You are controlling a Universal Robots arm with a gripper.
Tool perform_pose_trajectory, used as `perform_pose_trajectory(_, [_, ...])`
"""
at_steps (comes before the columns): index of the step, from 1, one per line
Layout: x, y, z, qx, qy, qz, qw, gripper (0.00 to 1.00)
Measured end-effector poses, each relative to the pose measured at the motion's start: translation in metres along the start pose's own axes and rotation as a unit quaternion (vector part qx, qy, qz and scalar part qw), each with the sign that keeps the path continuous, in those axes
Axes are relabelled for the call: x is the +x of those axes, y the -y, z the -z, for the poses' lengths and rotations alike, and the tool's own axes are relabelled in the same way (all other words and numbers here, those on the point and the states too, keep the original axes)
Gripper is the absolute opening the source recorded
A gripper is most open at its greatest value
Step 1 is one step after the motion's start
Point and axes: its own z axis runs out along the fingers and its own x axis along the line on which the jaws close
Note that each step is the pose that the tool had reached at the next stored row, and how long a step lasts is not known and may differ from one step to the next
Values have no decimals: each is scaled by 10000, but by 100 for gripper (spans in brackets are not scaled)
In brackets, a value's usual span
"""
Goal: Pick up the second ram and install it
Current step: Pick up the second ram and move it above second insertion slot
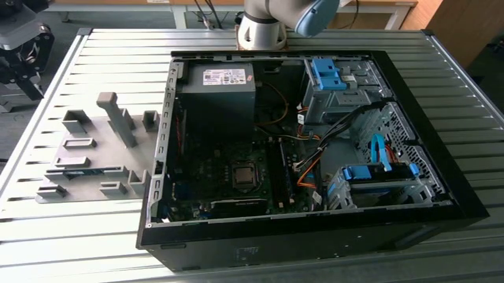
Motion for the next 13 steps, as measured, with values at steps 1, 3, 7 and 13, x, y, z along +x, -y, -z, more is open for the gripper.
perform_pose_trajectory(1, [0, 0, -2, 0, -3, 64, 10000, 11])
perform_pose_trajectory(3, [3, 6, -6, 1, -6, 145, 9999, 11])
perform_pose_trajectory(7, [18, 27, -11, 1, -10, 242, 9997, 11])
perform_pose_trajectory(13, [21, 30, -12, 2, -12, 272, 9996, 11])
